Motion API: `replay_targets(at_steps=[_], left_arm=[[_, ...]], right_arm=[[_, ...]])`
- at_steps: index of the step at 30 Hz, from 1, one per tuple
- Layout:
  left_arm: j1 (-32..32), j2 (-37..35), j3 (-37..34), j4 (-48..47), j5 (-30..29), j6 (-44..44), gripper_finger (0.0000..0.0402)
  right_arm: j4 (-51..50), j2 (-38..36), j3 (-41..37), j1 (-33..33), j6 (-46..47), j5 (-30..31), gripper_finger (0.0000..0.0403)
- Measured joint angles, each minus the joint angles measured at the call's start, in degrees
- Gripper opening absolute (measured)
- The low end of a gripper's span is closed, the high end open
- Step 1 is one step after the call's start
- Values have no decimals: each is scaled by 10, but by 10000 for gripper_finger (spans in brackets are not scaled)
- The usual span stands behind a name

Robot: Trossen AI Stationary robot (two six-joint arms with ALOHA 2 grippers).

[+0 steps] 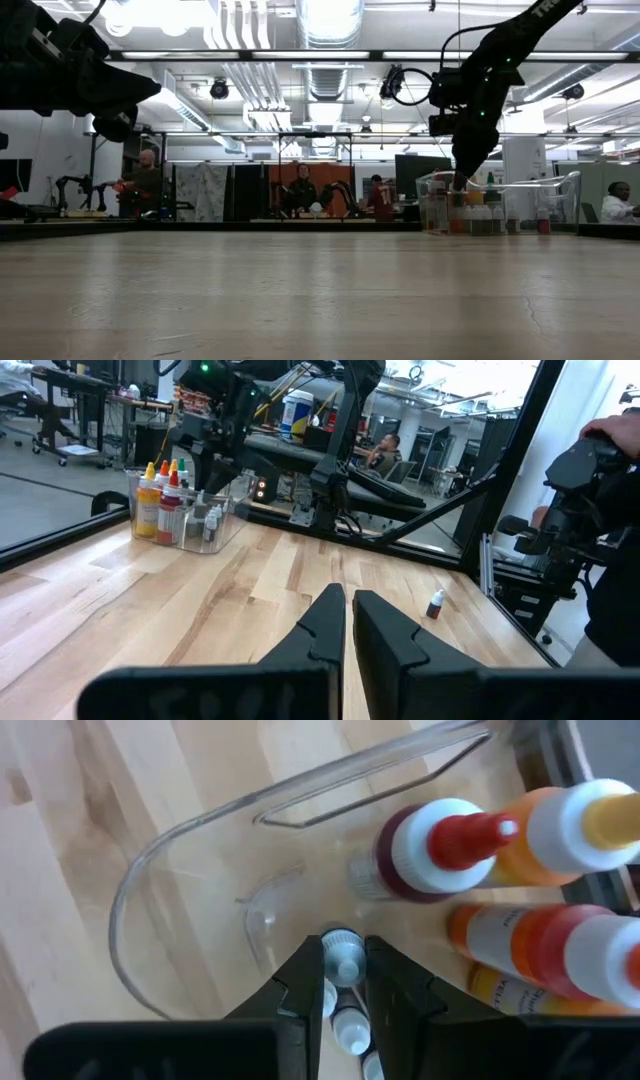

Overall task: Pick & Place food coloring
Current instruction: Put the small blue food coloring bottle into the bin

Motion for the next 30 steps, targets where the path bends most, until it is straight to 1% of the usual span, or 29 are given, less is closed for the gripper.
replay_targets(at_steps=[12, 30], left_arm=[[0, 0, 0, 0, 0, 0, 0], [0, 0, 0, 0, 0, 0, 0]], right_arm=[[14, 15, -17, -1, -71, 0, 52], [62, 15, -43, -4, -78, 0, 52]])
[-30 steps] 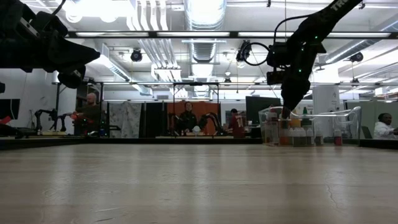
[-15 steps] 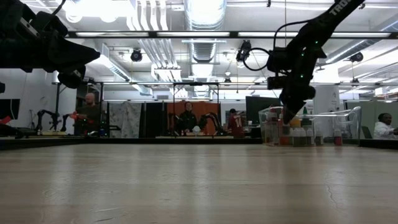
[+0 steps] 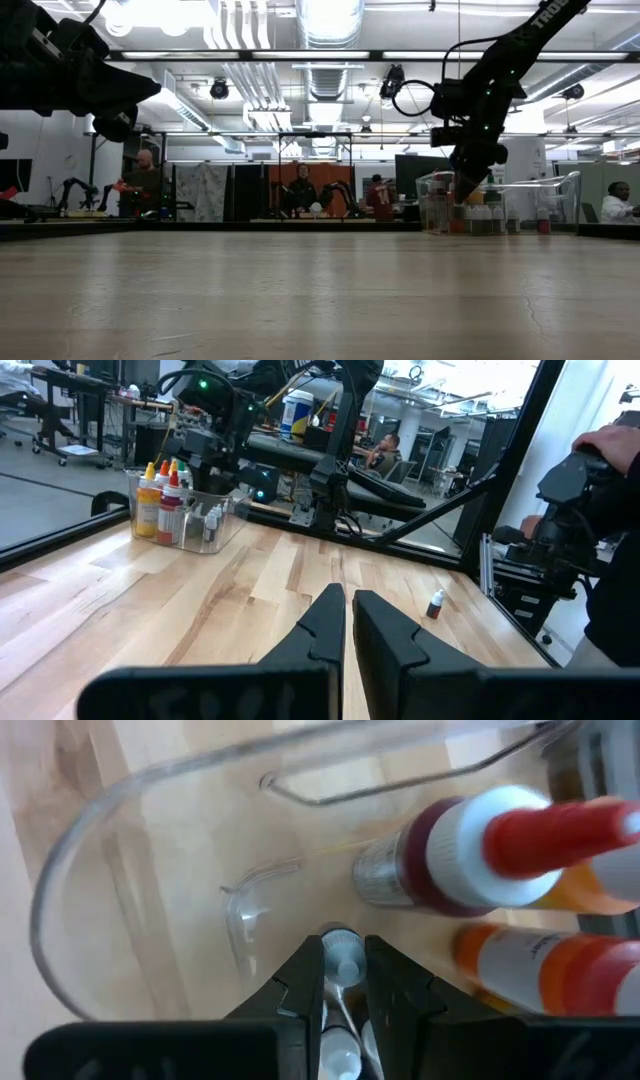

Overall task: Pick & Place food coloring
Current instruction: Put the small blue food coloring bottle into the bin

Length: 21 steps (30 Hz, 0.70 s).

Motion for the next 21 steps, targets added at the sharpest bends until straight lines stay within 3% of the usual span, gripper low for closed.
replay_targets(at_steps=[21], left_arm=[[0, 0, 0, 0, 0, 0, 0]], right_arm=[[20, 0, -25, 0, 1, 0, 55]])
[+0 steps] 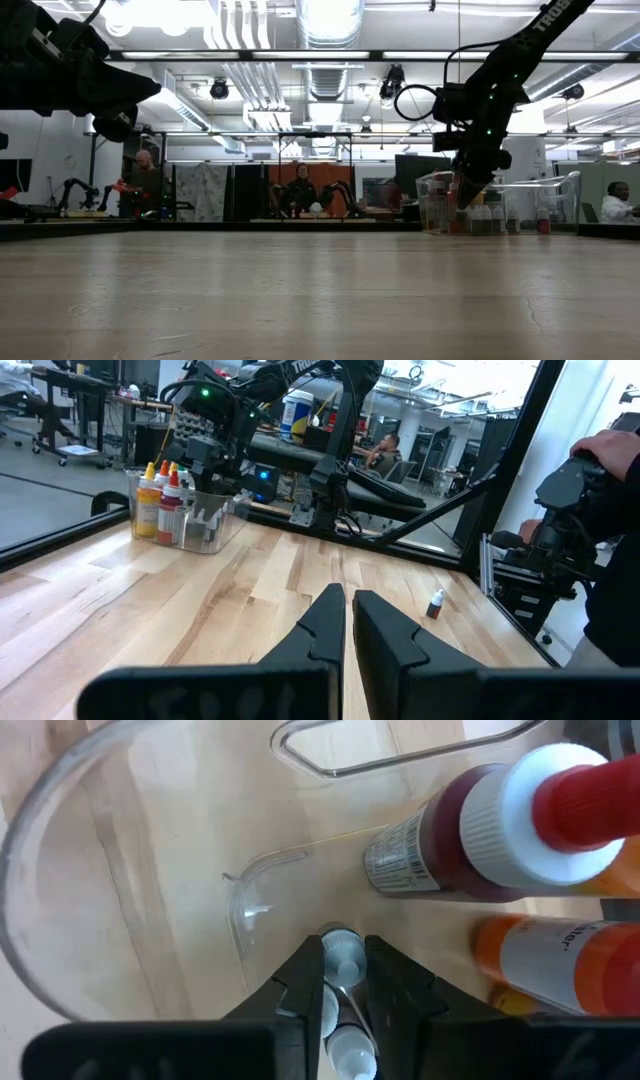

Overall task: Pick & Place food coloring
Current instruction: Put the small blue food coloring bottle into the bin

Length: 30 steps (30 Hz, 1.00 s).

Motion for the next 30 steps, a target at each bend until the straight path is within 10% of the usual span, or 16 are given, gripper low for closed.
replay_targets(at_steps=[30], left_arm=[[0, 0, 0, 0, 0, 0, 0]], right_arm=[[0, 0, 0, 0, 3, 1, 61]])
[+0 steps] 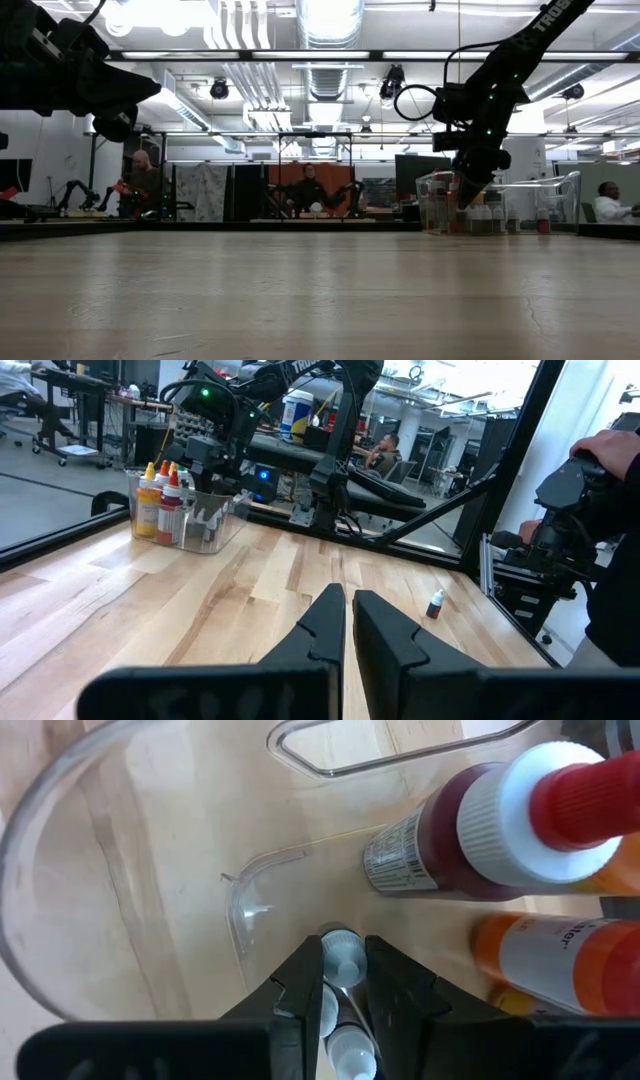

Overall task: Pick & Place food coloring
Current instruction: Put the small blue food coloring bottle into the bin

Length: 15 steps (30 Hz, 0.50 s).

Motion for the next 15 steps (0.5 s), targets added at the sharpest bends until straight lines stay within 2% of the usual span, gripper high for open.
replay_targets(at_steps=[15], left_arm=[[0, 0, 0, 0, 0, 0, 0]], right_arm=[[0, 0, 0, 0, 8, 0, 61]])
